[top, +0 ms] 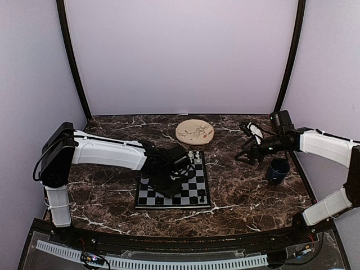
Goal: Set up the chess pieces on the board
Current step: Pick up the queen from the chessboard.
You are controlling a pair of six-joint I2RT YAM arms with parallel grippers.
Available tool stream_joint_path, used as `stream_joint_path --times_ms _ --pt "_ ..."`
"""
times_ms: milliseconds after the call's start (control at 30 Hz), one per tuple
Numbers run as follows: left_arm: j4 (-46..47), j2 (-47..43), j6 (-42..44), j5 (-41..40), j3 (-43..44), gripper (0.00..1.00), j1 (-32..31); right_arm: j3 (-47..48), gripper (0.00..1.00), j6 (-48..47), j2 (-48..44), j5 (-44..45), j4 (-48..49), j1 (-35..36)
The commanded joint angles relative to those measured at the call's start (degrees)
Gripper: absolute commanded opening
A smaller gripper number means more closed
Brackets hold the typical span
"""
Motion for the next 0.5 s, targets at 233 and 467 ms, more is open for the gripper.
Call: stream_joint_path --times_ms 233,467 --pt "-4.8 -2.8 5.4 -1.4 1.1 0.15 -0.1 4.8 0.75 1.7 0.7 -3.3 -1.5 0.7" --pt "5.9 -12.0 16.0 2.3 -4.3 0.12 0.2 17.8 0.72 4.7 4.6 -6.7 -10.0 4.7"
